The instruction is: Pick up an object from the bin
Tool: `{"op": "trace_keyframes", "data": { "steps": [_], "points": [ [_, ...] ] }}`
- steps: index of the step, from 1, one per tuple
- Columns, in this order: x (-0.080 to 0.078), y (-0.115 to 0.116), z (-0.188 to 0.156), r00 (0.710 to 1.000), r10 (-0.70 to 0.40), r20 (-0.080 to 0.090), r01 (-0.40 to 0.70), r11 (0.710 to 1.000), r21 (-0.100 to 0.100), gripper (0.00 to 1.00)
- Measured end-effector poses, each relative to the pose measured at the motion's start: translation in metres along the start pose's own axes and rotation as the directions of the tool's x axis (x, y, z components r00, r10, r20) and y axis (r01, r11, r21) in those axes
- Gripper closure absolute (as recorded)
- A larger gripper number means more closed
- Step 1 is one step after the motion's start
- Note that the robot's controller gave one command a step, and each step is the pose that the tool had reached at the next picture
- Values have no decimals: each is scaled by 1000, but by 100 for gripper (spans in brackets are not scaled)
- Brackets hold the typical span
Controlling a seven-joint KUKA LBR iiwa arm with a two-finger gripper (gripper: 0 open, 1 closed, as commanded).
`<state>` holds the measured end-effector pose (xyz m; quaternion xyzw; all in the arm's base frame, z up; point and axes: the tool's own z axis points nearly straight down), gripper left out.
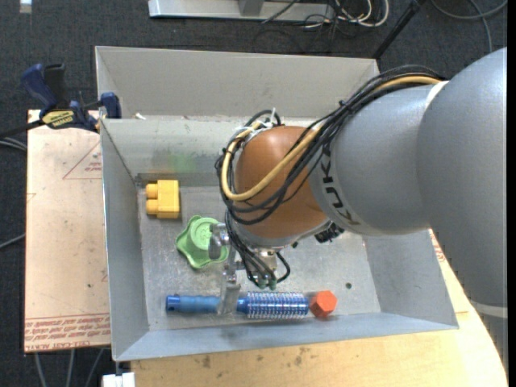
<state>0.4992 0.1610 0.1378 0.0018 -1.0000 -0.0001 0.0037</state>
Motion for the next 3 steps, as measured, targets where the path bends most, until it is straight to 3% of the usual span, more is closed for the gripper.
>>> {"op": "trace_keyframes", "data": {
  "steps": [1, 2, 3],
  "points": [
    [19, -32, 50, 989, 146, 7, -146, 989, -2, 0],
    [20, -31, 50, 989, 146, 6, -146, 989, -3, 100],
    [-1, -1, -80, 985, 173, 15, -173, 985, -7, 100]
  ]
}}
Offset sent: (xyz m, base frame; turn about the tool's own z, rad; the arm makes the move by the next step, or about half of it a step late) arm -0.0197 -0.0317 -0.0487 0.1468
